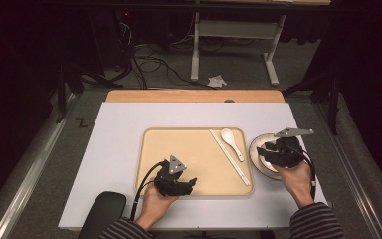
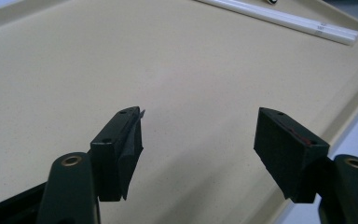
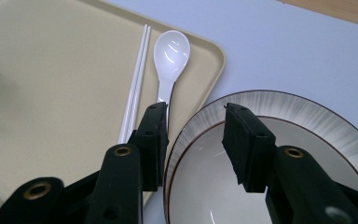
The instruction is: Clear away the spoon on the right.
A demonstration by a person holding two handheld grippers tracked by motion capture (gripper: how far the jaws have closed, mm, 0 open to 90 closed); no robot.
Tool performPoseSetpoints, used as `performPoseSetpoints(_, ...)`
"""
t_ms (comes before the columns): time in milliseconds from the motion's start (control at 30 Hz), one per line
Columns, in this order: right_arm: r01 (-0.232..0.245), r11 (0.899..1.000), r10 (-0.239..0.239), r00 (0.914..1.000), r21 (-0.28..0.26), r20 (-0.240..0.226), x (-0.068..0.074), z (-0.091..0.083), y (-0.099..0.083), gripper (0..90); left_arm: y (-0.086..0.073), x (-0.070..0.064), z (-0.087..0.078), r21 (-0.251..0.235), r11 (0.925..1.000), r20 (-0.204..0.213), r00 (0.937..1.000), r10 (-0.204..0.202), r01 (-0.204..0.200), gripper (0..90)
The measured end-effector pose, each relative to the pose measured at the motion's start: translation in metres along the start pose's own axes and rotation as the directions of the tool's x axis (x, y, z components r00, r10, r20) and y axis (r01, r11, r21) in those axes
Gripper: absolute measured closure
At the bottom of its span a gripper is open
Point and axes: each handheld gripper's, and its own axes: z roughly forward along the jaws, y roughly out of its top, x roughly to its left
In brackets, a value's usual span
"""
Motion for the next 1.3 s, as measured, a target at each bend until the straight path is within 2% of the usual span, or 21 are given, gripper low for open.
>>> performPoseSetpoints(200,0.009,1.000,-0.009,0.9999,-0.025,0.006,-0.004,-0.012,-0.012,61.2,0.000,-0.003,0.001,0.002,0.9999,0.008,0.9999,0.011,-0.011,32.7)
performPoseSetpoints(433,-0.016,0.997,0.015,0.9998,-0.072,-0.012,-0.010,-0.023,-0.021,65.7,0.000,-0.002,0.002,0.007,0.9999,0.009,0.9999,0.011,-0.011,32.6)
performPoseSetpoints(700,-0.047,0.994,0.046,0.9989,-0.096,-0.004,-0.021,-0.037,-0.034,66.4,0.002,-0.006,0.000,0.000,0.9997,0.012,0.9996,0.025,-0.025,32.6)
performPoseSetpoints(767,-0.052,0.992,0.054,0.9985,-0.116,0.006,-0.024,-0.041,-0.038,66.3,0.002,-0.006,0.002,0.000,0.9999,0.016,0.9998,0.013,-0.013,32.6)
performPoseSetpoints(833,-0.052,0.991,0.054,0.9984,-0.123,0.014,-0.027,-0.044,-0.042,66.3,0.002,-0.006,0.004,0.016,0.9996,0.015,0.9996,0.022,-0.022,32.6)
performPoseSetpoints(1067,-0.089,0.989,0.094,0.9945,-0.117,0.045,-0.039,-0.052,-0.055,66.3,0.003,-0.006,0.002,0.000,0.9998,0.021,0.9996,0.021,-0.021,32.6)
performPoseSetpoints(1300,-0.112,0.986,0.123,0.9889,-0.124,0.084,-0.051,-0.062,-0.063,65.1,0.003,-0.007,0.005,0.014,0.9993,0.028,0.9990,0.034,-0.034,32.6)
